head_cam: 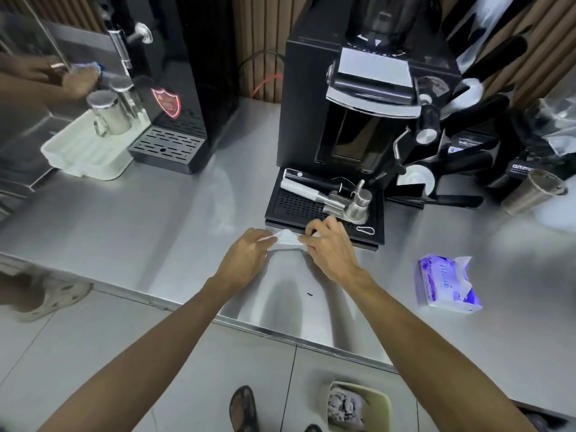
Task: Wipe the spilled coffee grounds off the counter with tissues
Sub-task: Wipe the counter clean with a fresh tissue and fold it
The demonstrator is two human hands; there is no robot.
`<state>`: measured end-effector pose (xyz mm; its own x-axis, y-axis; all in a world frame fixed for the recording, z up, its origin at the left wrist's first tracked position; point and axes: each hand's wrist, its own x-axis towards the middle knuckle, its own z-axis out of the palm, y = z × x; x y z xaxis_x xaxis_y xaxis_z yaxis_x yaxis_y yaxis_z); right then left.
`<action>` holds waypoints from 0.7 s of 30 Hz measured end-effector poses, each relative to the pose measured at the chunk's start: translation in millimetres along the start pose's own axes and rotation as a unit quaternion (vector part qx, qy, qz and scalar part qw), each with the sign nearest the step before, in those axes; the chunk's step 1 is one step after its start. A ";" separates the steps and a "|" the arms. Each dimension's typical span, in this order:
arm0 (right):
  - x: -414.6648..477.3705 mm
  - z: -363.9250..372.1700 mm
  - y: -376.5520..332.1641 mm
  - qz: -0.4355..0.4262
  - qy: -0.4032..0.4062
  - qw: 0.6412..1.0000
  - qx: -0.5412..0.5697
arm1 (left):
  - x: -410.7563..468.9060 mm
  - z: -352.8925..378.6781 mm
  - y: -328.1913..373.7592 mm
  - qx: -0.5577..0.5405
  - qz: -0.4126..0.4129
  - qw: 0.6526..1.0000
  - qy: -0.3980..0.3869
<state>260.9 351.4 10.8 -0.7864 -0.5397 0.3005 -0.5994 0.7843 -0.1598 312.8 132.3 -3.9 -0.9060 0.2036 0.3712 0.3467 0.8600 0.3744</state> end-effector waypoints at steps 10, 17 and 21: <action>37.6 44.5 -32.2 -0.058 -0.116 0.991 0.010 | -38.5 3.3 -38.2 0.063 -0.043 0.997 -0.004; 28.0 45.3 -19.5 -0.157 -0.106 0.982 0.022 | -46.9 5.9 -28.8 0.088 -0.056 0.994 -0.018; 21.4 40.8 -15.5 -0.172 -0.113 0.979 0.011 | -57.4 8.4 -13.5 0.057 -0.061 0.996 -0.020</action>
<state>247.3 315.3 -18.6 -0.5488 -0.8266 0.1249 -0.8357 0.5389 -0.1057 358.1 113.0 -37.4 -0.9496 0.1107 0.2932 0.2052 0.9267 0.3148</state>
